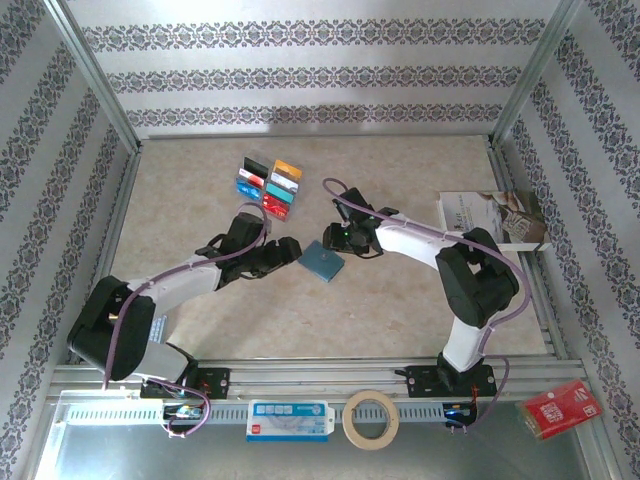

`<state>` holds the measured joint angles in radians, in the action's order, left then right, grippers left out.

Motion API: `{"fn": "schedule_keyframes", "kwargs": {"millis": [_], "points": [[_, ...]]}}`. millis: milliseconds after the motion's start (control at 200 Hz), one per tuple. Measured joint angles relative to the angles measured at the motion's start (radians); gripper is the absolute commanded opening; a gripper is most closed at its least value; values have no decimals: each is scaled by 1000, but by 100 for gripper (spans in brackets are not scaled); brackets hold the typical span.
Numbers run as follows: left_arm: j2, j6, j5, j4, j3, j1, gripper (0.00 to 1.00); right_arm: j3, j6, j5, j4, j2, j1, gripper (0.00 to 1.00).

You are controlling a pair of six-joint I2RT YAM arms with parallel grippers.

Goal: Take the credit cards out of the card holder

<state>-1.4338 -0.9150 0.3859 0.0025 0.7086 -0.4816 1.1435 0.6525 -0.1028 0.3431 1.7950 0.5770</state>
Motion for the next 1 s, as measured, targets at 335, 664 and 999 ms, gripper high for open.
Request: {"fn": "schedule_keyframes", "kwargs": {"millis": [335, 664, 999], "points": [[-95, -93, 40, 102, -13, -9, 65, -4, -26, -65, 23, 47, 9, 46], [-97, -104, -5, 95, -23, -9, 61, -28, 45, -144, 5, 46, 97, 40], [-99, -88, -26, 65, -24, -9, 46, -22, 16, -123, 14, -5, 73, 32]]}}
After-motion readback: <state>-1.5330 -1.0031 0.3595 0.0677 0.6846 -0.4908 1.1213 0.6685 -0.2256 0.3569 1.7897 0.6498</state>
